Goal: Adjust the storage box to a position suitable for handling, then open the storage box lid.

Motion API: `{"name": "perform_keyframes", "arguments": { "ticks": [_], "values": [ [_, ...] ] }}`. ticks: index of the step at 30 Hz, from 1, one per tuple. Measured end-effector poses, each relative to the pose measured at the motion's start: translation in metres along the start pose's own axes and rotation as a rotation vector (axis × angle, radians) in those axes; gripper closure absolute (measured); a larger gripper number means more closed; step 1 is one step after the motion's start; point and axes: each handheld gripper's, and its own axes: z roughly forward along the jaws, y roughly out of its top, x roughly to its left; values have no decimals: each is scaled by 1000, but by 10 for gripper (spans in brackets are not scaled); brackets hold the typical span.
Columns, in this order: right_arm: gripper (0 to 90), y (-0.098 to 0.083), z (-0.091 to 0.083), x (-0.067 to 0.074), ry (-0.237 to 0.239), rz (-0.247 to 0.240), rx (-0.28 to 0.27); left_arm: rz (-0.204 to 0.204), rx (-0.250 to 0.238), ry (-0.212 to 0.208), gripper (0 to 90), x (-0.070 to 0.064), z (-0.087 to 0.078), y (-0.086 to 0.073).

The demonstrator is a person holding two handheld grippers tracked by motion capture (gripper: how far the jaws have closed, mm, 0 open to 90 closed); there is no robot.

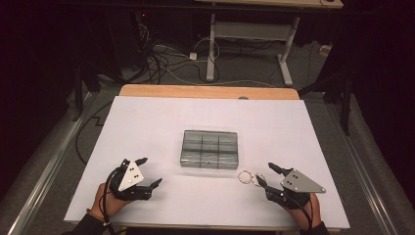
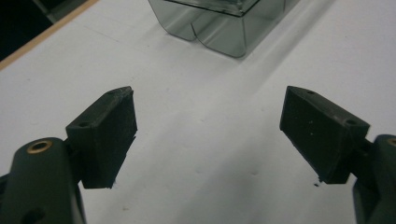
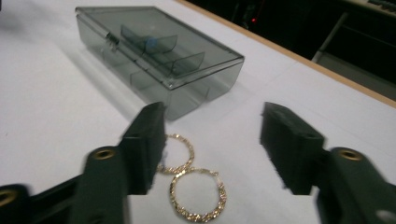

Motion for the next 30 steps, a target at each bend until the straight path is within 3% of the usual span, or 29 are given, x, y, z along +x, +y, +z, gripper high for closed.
{"name": "perform_keyframes", "arguments": {
  "ticks": [4, 5, 6, 8, 9, 10, 11, 12, 14, 19, 20, 24, 30],
  "values": [
    [623, 2, 4, 3, 43, -14, 22, -5, 7, -26, 177, -1, 2, 1],
    [623, 2, 4, 3, 43, -14, 22, -12, 10, -34, 177, -1, 3, 2],
    [705, 3, 6, 6, 60, -22, 38, -30, 14, -47, 194, -1, 4, 2],
    [731, 4, 8, 6, 73, -23, 42, -66, 18, -69, 207, -1, 7, 4],
    [796, 7, 12, 10, 93, -29, 59, -75, 24, -80, 239, 0, 9, 5],
    [796, 7, 12, 10, 93, -29, 59, -79, 28, -92, 239, 0, 10, 7],
    [841, 12, 18, 15, 122, -56, 71, -97, 35, -119, 288, 0, 15, 12],
    [841, 12, 18, 15, 122, -56, 71, -97, 35, -119, 327, 0, 15, 12],
    [894, 20, 31, 22, 164, -77, 89, -100, 43, -147, 360, 1, 21, 18],
    [900, 31, 62, 36, 199, -125, 146, -143, 52, -212, 447, 6, 40, 34],
    [900, 31, 62, 36, 199, -125, 146, -144, 58, -217, 447, 7, 44, 36],
    [900, 38, 91, 51, 224, -167, 201, -140, 72, -258, 498, 7, 58, 47],
    [900, 44, 114, 59, 224, -189, 226, -166, 73, -272, 522, 9, 66, 52]
  ]
}}
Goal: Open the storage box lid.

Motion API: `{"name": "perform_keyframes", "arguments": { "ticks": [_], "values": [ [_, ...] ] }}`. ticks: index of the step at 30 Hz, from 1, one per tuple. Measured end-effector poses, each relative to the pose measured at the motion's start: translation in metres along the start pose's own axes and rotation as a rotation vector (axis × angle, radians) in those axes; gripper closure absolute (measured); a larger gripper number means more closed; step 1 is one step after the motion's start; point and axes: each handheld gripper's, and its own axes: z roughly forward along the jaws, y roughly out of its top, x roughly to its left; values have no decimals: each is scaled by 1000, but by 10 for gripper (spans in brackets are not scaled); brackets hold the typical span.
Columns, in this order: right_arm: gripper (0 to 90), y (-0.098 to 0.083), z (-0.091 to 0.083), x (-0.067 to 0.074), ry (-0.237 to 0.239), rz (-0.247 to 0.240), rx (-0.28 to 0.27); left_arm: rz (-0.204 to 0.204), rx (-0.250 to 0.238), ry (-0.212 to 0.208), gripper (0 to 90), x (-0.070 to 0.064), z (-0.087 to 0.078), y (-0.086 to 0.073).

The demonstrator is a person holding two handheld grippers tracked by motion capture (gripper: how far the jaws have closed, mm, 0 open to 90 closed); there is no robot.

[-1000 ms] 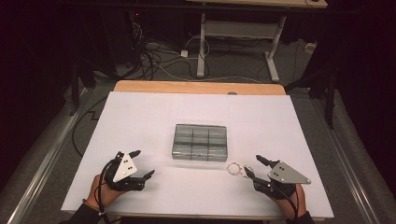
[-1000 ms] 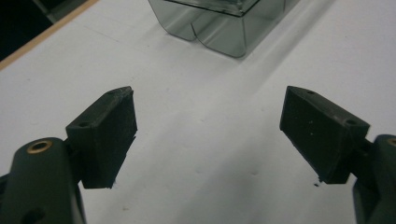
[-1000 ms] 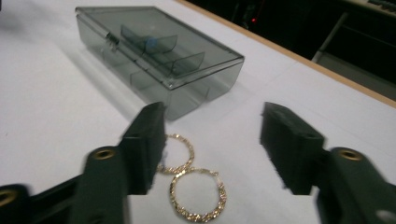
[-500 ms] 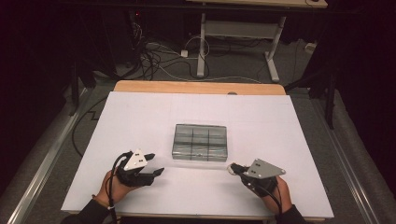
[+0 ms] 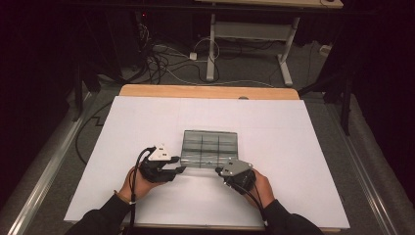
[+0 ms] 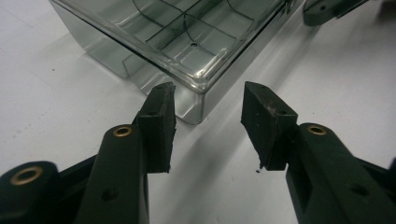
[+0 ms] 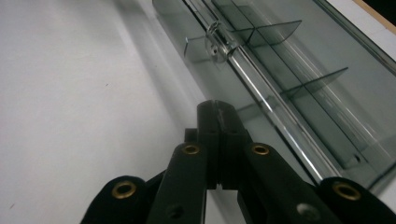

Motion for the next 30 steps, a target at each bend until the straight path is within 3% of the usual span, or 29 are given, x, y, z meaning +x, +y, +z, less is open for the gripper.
{"name": "perform_keyframes", "arguments": {
  "ticks": [5, 12, 30],
  "values": [
    [900, 4, 9, -2, 9, 5, -4, -34, 3, 7, 541, 2, 3, 2],
    [900, 10, 6, 0, -2, 7, -41, -39, -7, 11, 558, 2, 2, 2],
    [900, 10, 7, 2, -9, 10, -38, -58, -25, 19, 616, 0, -2, 4]
  ]
}}
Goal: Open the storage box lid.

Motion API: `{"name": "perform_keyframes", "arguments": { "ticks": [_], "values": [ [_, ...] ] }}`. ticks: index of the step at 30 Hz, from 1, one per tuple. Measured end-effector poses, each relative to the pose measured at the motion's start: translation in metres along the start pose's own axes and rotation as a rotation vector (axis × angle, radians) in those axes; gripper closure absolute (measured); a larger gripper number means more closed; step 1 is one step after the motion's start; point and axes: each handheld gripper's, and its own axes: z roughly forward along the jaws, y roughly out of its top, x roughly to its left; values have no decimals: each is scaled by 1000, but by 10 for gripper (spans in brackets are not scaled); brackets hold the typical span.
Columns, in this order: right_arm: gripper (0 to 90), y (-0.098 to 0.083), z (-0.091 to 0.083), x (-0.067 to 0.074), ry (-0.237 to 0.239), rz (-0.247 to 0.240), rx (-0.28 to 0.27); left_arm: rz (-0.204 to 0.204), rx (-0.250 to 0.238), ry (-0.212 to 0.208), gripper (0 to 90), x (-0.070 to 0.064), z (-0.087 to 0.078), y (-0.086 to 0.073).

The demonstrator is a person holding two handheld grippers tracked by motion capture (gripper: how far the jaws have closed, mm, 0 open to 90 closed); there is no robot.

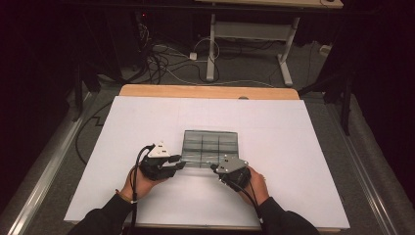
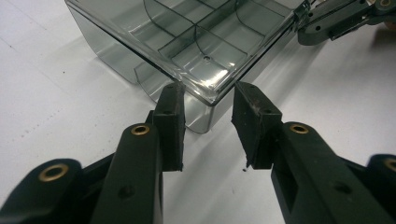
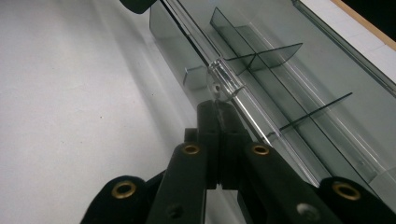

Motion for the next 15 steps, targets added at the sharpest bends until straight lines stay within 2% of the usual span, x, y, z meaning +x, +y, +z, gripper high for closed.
{"name": "perform_keyframes", "arguments": {
  "ticks": [15],
  "values": [
    [900, 0, -1, 1, -4, -7, 1, -7, -2, 8, 619, -1, 0, 0]
  ]
}}
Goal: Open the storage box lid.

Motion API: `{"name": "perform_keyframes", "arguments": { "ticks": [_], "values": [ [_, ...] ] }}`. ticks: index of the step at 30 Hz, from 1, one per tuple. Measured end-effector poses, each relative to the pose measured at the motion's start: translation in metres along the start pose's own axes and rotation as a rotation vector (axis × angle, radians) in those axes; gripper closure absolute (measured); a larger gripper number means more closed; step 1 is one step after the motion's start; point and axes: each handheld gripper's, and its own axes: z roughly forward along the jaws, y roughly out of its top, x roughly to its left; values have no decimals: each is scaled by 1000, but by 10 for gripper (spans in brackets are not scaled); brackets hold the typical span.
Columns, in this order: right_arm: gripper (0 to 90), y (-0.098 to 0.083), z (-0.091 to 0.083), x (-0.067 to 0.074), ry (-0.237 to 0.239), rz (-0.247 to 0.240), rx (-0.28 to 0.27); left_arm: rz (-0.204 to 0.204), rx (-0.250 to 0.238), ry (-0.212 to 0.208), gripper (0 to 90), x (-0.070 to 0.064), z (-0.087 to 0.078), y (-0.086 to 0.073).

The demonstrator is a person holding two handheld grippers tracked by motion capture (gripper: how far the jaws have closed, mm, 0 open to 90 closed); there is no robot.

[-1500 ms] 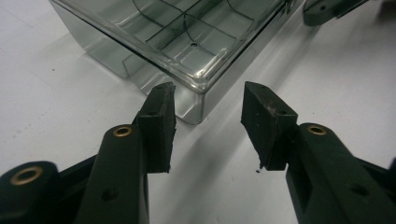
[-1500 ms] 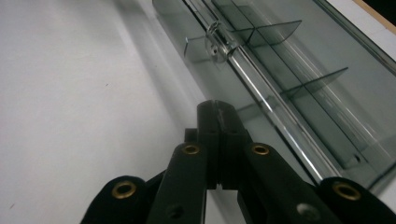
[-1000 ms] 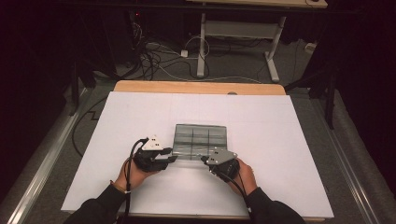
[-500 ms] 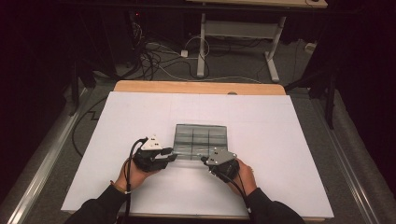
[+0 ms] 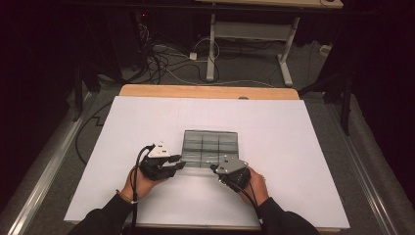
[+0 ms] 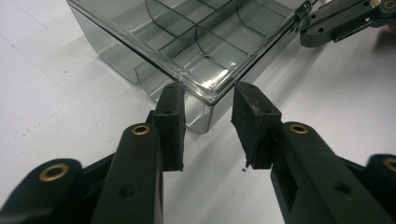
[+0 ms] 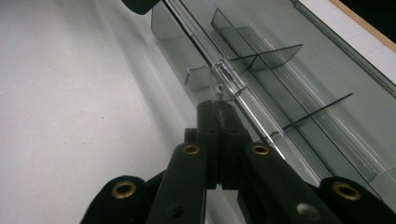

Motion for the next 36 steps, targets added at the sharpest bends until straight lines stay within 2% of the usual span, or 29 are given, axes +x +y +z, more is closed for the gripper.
{"name": "perform_keyframes", "arguments": {
  "ticks": [5, 11, 18, 19, 27, 36],
  "values": [
    [900, 2, -2, 1, -5, -1, -18, 4, 0, 8, 619, -1, 1, 0],
    [900, -1, -1, 0, -8, 2, 9, 4, 0, 11, 628, -1, 1, -1],
    [900, 0, -1, -1, -22, 12, 3, 6, 0, 14, 628, -1, 1, -1],
    [900, 0, -1, -1, -25, 1, 4, 6, -1, 15, 629, -1, 1, -1],
    [900, 0, -1, 0, -27, 2, 3, 3, -4, 14, 630, -1, 1, -1],
    [900, 0, 0, 1, -31, -1, 3, 14, -6, 32, 637, -4, 1, -1]
  ]
}}
